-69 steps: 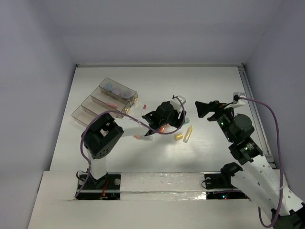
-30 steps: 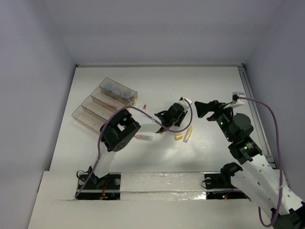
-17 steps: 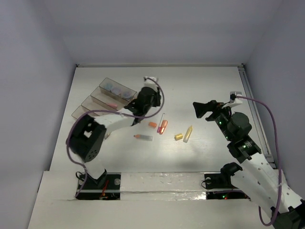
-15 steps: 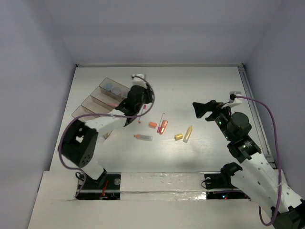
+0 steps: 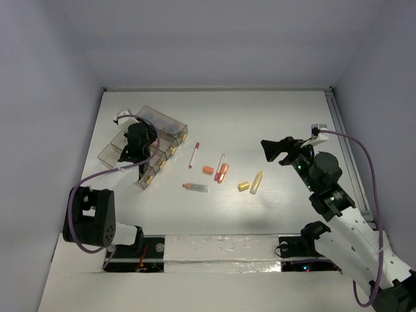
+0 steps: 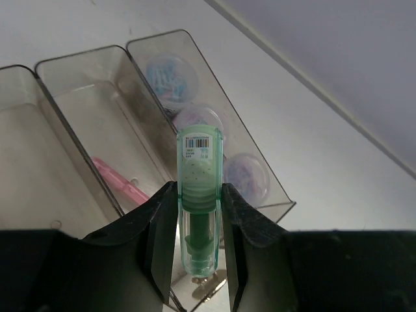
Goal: Sort the stationery into containers
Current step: Place the stationery in the storage box.
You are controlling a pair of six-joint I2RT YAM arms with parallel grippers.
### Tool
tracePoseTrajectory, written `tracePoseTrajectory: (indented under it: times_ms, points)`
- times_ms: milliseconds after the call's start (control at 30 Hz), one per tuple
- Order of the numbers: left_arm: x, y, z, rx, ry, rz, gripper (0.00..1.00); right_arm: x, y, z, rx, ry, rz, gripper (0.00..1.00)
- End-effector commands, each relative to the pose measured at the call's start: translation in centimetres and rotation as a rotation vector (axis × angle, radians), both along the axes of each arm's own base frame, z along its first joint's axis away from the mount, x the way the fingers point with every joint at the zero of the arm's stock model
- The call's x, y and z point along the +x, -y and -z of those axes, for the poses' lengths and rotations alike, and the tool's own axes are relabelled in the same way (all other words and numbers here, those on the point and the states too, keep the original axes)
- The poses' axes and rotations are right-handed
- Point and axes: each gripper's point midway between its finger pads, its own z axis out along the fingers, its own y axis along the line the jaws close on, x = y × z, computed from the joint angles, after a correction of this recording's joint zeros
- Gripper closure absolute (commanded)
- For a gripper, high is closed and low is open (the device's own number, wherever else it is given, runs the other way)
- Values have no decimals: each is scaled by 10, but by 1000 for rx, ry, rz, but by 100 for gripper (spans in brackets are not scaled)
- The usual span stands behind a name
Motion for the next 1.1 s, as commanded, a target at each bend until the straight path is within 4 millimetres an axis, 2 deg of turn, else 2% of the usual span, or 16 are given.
tracePoseTrajectory:
  times_ms: [0,233,400,433,567,667,767,800,900,933,1000,1033,1067]
  points:
    - [11,-16,-13,-77,65,-46,75,0,-4,-18,26,53,-18,2]
    - [24,-46,-2,-83,49,-137,73,0,-3,-18,23,54,-11,2]
    - [27,-57,6,-80,29,-173,69,0,-3,-18,22,56,-9,2]
    - [29,-56,7,-83,30,-167,66,0,-2,-18,23,57,-8,2]
    - [34,-56,7,-86,30,-153,37,0,-2,-18,23,57,-8,2]
    - [35,-53,2,-88,45,-135,24,1,-3,-17,21,53,-8,2]
    - [34,-43,-11,-97,82,-70,27,1,-2,-17,20,55,-4,2]
    - [32,-23,-23,-85,112,-9,28,1,-2,-17,22,54,-3,2]
    - [25,19,-37,-31,131,102,32,2,-2,-15,20,50,0,2]
    - [17,56,-43,-14,137,194,35,3,-1,-15,20,50,5,2]
    - [7,94,-46,47,142,300,40,3,-1,-14,19,47,8,2]
    - [-6,129,-43,62,127,387,42,4,0,-14,17,48,11,2]
    - [-13,144,-38,89,115,424,46,4,1,-14,17,48,15,2]
